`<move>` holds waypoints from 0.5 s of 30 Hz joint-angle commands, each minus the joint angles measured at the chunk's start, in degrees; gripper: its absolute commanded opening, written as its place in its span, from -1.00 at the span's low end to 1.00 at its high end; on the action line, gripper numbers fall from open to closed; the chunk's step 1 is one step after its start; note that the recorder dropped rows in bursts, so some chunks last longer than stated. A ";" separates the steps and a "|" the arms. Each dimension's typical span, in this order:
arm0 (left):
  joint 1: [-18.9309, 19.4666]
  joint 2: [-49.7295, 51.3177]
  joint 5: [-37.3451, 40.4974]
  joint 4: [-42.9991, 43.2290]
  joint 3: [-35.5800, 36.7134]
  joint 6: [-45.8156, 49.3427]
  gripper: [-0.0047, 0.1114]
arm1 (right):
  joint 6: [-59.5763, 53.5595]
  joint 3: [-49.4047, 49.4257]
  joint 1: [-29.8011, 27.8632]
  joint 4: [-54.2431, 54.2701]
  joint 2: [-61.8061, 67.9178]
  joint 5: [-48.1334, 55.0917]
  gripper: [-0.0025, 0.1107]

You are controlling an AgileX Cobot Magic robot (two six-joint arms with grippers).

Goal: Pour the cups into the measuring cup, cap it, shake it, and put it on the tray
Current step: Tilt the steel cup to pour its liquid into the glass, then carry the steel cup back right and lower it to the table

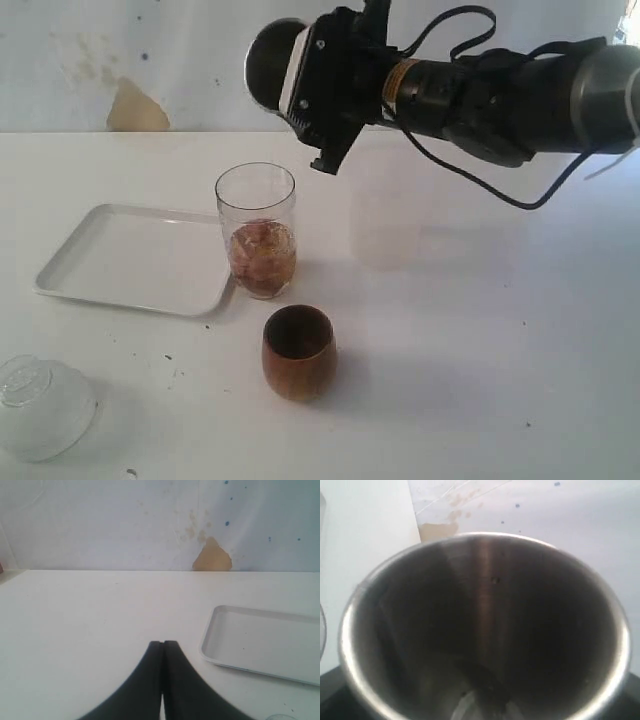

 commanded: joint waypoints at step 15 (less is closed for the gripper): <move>-0.29 -0.23 -0.50 -0.09 0.25 0.00 -0.91 | 51.34 3.91 -12.75 0.88 -9.21 -5.25 -0.96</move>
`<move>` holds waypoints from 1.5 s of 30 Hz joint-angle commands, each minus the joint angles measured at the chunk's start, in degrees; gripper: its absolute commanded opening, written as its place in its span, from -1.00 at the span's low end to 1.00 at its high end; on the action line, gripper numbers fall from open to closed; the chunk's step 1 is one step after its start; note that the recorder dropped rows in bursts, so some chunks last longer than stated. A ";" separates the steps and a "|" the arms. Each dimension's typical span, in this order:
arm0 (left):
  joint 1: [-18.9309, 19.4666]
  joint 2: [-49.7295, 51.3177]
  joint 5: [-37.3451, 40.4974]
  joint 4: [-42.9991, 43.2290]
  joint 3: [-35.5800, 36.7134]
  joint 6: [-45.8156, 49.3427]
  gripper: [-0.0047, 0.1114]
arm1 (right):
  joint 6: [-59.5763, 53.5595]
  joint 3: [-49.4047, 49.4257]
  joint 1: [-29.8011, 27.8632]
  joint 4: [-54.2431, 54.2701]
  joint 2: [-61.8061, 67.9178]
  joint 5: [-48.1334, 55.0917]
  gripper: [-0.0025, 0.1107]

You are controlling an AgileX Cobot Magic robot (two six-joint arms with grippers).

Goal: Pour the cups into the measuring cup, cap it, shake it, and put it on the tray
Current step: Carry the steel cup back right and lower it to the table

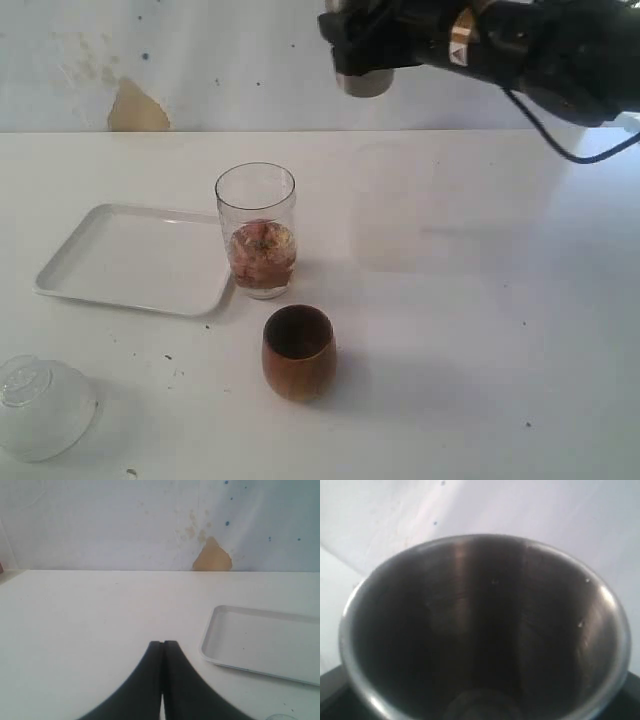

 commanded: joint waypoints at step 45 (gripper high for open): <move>-0.29 -0.23 -0.50 -0.09 0.25 0.00 -0.91 | -6.59 16.42 -28.71 -8.80 21.77 -31.56 -0.96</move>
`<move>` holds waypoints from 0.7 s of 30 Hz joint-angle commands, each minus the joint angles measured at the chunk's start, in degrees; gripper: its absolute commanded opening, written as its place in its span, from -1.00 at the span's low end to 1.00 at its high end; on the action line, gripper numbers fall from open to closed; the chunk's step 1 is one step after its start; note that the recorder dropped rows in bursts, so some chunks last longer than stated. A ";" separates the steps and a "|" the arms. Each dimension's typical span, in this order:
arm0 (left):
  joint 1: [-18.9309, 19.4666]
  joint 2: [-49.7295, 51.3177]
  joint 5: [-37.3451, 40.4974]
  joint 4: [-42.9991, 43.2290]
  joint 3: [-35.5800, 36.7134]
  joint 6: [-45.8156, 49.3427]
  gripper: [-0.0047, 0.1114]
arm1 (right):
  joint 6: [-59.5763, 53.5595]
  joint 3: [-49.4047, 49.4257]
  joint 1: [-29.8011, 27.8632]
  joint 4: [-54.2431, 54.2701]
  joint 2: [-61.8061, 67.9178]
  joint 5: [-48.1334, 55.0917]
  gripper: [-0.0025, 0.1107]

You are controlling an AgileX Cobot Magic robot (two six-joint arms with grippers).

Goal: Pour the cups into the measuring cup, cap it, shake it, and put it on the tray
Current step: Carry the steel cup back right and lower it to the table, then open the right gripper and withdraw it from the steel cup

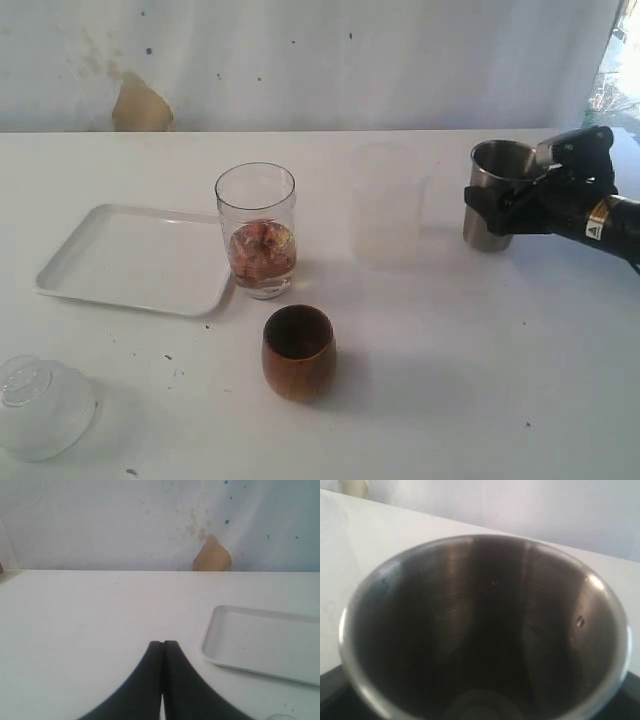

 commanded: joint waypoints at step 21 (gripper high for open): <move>-0.29 -0.23 -0.50 -0.09 0.25 0.00 -0.91 | -3.70 -0.53 -0.51 -2.17 0.42 3.46 0.78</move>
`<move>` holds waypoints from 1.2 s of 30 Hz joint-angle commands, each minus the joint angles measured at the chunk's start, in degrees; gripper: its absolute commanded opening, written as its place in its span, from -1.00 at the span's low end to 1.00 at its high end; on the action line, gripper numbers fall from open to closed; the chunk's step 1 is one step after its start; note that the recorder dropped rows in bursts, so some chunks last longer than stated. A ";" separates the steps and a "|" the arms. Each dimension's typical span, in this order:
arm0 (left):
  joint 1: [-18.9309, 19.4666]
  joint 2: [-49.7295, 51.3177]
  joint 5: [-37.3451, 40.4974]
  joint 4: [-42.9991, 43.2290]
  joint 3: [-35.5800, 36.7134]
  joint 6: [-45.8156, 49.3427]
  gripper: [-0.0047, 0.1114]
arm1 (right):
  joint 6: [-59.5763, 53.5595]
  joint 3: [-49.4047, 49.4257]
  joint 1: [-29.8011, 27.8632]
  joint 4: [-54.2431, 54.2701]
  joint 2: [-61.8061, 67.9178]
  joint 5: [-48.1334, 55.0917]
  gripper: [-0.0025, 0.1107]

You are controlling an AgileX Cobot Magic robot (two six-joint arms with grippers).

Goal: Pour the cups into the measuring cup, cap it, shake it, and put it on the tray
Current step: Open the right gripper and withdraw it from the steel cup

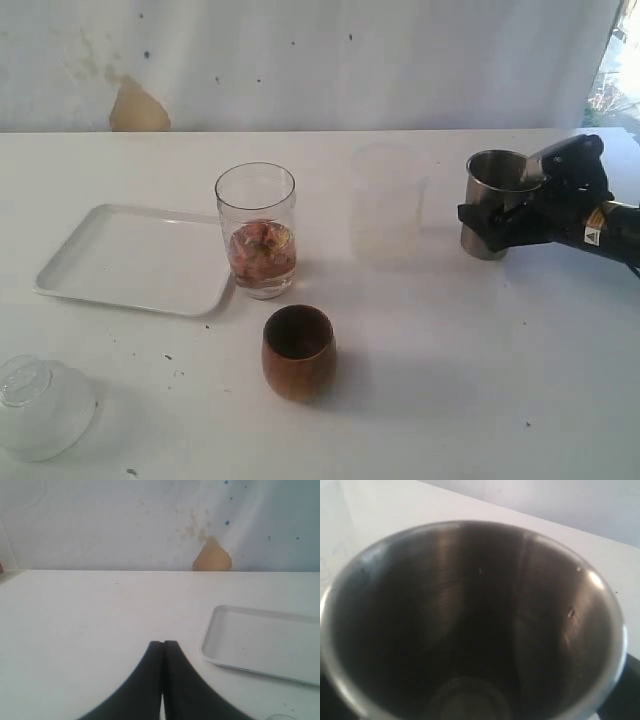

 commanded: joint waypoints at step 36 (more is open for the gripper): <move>-0.29 -0.23 -0.50 -0.09 0.25 0.00 -0.91 | 24.74 -2.74 -0.51 -12.70 -21.42 -0.78 0.78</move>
